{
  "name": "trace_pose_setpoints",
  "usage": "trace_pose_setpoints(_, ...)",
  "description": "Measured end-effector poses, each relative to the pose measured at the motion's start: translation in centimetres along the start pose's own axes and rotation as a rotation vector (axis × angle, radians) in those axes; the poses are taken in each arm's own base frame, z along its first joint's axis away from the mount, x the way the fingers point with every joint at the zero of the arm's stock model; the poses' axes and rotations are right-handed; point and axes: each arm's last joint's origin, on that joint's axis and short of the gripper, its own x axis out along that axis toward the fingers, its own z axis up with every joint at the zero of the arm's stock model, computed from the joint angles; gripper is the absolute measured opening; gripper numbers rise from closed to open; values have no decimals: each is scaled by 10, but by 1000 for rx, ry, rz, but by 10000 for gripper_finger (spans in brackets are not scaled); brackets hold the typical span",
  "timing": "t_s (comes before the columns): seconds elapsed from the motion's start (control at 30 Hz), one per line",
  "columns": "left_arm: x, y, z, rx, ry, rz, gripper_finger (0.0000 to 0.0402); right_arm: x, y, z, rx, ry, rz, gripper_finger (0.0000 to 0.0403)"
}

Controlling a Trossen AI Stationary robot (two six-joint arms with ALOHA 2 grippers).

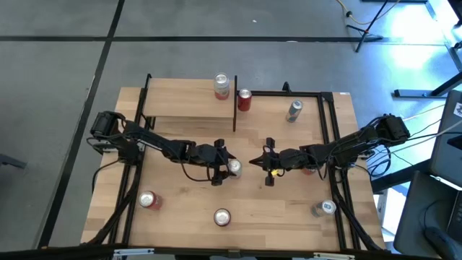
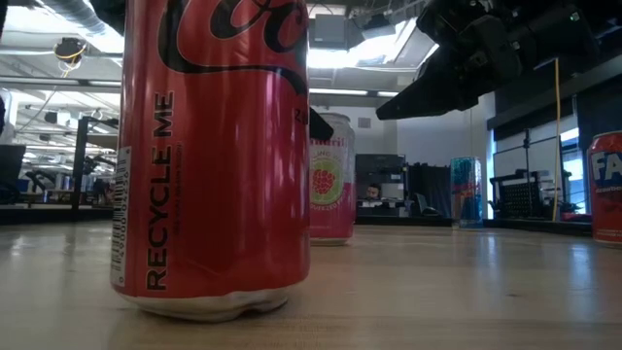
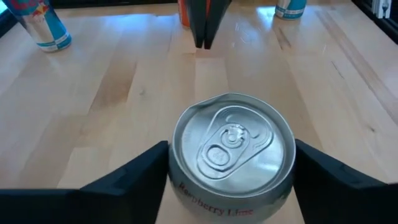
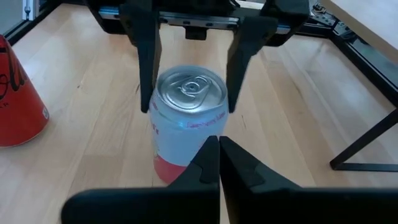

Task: Place canned beverage on shelf
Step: Put the pink soda can aligned with the other pink soda can on the shelf

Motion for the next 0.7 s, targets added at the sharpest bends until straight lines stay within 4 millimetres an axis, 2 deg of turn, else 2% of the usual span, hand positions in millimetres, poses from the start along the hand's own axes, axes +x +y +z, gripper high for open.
trace_pose_setpoints(0.13, -14, 2, 8, 27, -1, -21, 219, 0, 0, 0, -2, -4, 0, 1)
trace_pose_setpoints(0.3, -51, 14, 32, 47, -76, 2, 217, 0, 0, 1, -16, -5, -1, 1)
trace_pose_setpoints(0.53, -109, 45, 61, 57, -188, 48, 219, 1, -5, 2, -67, -15, -51, 1)
trace_pose_setpoints(0.7, -127, 77, 81, 53, -120, 102, 219, 4, -22, 2, -53, -8, -124, 1)
